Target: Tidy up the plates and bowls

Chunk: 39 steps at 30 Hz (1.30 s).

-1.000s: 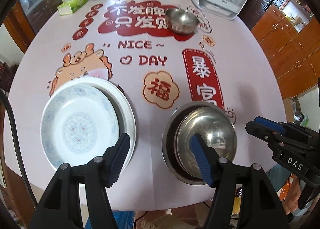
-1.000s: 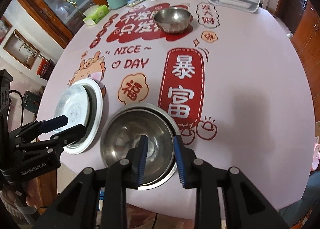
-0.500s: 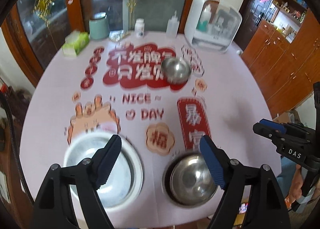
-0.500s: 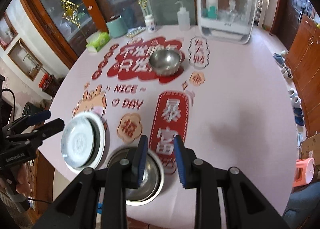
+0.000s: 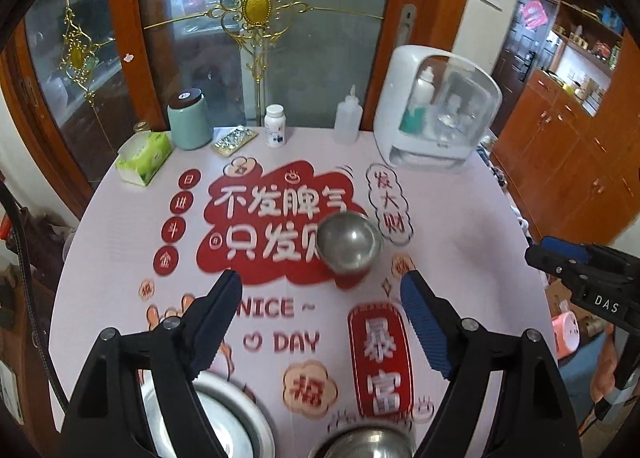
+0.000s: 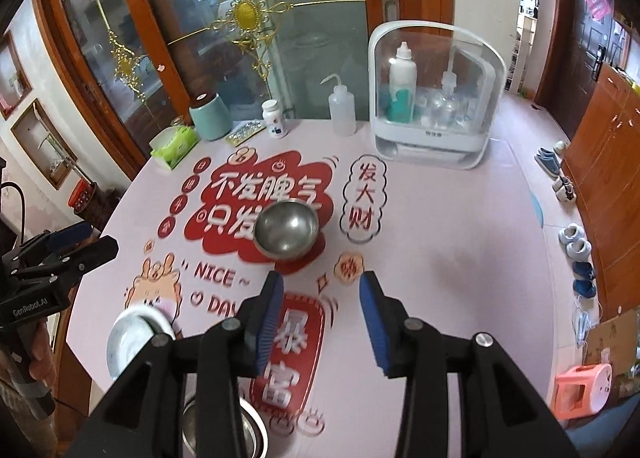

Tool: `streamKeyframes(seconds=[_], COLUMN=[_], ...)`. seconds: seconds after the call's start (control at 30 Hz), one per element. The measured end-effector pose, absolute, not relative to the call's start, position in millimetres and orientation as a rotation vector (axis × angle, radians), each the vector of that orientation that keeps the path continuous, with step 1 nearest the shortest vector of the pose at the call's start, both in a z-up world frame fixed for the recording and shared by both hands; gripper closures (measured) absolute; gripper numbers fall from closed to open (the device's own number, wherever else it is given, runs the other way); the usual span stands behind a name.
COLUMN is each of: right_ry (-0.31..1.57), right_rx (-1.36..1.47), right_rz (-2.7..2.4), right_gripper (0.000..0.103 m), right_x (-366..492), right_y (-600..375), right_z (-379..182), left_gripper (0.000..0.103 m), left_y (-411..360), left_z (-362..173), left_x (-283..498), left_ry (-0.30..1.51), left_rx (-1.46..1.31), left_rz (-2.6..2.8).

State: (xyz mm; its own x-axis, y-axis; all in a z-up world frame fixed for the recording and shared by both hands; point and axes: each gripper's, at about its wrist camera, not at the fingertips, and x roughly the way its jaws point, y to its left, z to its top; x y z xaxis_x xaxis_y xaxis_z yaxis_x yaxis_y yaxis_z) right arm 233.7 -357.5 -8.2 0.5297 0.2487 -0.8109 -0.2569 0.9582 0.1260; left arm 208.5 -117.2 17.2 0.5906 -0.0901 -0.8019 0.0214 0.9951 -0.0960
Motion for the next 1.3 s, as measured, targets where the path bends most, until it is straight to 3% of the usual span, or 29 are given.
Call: streamKeyframes(seconds=[0.23, 0.8, 0.93, 1.23, 1.3], right_ry=[1.068, 1.367, 1.384, 1.394, 1.398], right_rx=[0.043, 0.192, 0.207, 0.192, 0.181], right_rz=[0.337, 0.367, 0.375, 0.4, 0.403], right_gripper=[0.063, 0.063, 0.063, 0.063, 0.074], right_x=[307, 397, 402, 406, 405], right_y=[-352, -319, -315, -304, -302], right_z=[-47, -189, -200, -211, -212], left_gripper=[0.022, 0.024, 0.034, 0.073, 0.086], left_y=[-125, -119, -123, -127, -127], left_z=[-15, -176, -192, -215, -218], left_x=[275, 368, 373, 383, 384], left_ry=[0.993, 1.276, 1.307, 1.363, 1.372], left_rx=[-0.094, -0.204, -0.207, -0.236, -0.252], left_rz=[-0.029, 0.02, 0.008, -0.034, -0.043])
